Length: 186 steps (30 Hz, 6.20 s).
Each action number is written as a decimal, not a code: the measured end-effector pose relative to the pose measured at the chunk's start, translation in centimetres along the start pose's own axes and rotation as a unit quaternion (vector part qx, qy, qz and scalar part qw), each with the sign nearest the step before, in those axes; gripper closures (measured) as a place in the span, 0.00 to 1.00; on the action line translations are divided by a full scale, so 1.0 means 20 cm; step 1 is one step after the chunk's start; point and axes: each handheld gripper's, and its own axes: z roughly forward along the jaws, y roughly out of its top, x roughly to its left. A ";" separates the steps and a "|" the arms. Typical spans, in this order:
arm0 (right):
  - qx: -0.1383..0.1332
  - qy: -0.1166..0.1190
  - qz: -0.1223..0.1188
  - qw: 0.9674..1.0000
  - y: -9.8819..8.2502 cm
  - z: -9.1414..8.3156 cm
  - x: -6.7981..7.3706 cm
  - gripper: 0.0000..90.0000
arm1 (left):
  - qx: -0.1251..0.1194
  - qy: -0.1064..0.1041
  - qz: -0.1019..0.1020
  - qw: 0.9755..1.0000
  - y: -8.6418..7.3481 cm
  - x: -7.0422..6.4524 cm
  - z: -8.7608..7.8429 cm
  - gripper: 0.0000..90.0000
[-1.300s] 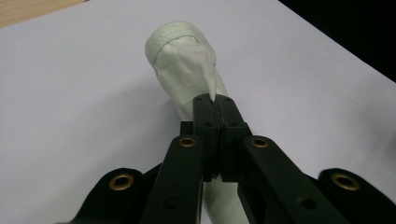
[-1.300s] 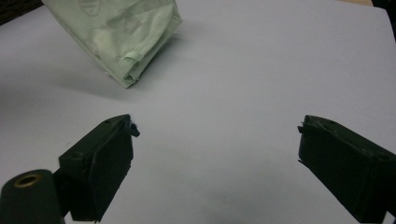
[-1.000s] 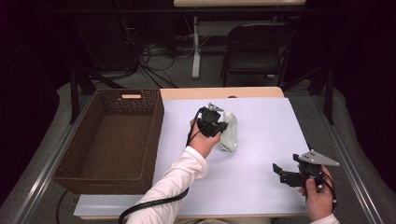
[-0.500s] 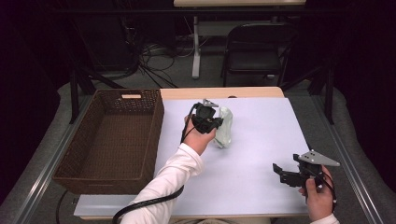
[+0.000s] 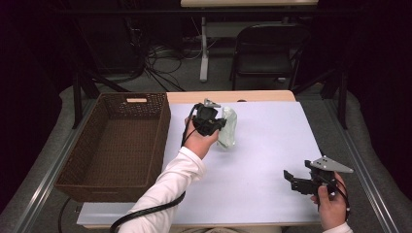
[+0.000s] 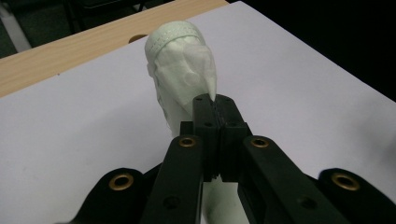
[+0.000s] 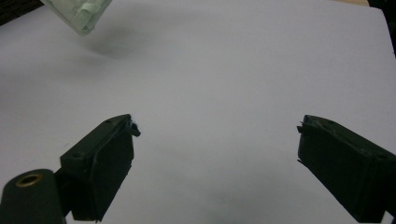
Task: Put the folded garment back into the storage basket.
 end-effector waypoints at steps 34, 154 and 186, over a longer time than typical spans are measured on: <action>-0.004 -0.003 0.003 1.000 0.00 0.00 0.00 0.11 | -0.032 0.028 0.011 0.999 0.06 0.12 -0.37 0.99; -0.005 -0.001 -0.017 1.000 -0.01 -0.02 0.03 0.12 | 0.020 0.117 -0.088 0.989 -0.59 0.65 -0.83 0.99; -0.004 -0.002 -0.020 1.000 -0.01 -0.03 0.03 0.12 | 0.068 0.124 -0.106 0.984 -0.64 0.74 -0.71 0.99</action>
